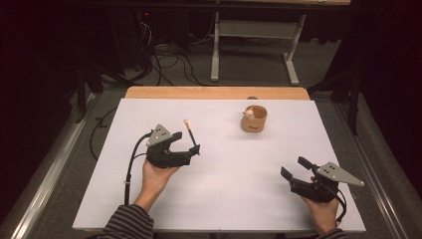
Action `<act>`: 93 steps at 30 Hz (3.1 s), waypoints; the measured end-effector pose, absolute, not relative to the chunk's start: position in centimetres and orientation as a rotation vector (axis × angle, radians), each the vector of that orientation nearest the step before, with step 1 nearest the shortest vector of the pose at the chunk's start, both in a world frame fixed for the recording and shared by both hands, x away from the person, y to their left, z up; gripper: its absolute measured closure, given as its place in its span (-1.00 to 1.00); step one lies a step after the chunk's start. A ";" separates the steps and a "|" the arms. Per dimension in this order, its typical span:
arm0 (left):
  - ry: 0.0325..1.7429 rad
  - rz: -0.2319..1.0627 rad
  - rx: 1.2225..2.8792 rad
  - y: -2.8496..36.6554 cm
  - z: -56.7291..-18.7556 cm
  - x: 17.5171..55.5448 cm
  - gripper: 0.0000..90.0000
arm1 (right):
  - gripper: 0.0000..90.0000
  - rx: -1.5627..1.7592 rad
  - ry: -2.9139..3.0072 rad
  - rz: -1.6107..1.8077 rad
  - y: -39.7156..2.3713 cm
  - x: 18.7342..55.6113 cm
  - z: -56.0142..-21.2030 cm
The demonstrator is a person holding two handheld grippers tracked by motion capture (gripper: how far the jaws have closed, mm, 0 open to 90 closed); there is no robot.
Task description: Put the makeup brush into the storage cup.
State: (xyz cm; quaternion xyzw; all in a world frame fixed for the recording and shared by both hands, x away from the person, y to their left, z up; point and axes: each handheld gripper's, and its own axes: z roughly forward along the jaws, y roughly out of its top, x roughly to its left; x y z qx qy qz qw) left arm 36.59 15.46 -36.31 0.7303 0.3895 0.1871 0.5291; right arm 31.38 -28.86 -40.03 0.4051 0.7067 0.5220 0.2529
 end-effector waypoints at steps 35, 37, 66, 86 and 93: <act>1.020 0.536 1.705 15.2 -34.8 41.5 -0.55 | -0.43 1.099 1.923 1.422 -28.8 31.4 -40.0; 1.028 0.539 1.704 15.2 -34.8 41.8 -0.55 | -0.43 1.098 1.923 1.421 -28.8 31.4 -40.0; 1.110 0.554 1.780 14.9 -34.6 43.8 -0.54 | -0.43 1.098 1.929 1.422 -28.8 31.4 -40.1; 1.181 0.519 1.878 14.2 -34.3 44.5 -0.52 | -0.42 1.095 1.937 1.416 -28.8 31.5 -40.1; 1.221 0.513 1.911 14.3 -34.4 44.9 -0.50 | -0.42 1.093 1.938 1.415 -28.8 31.5 -40.1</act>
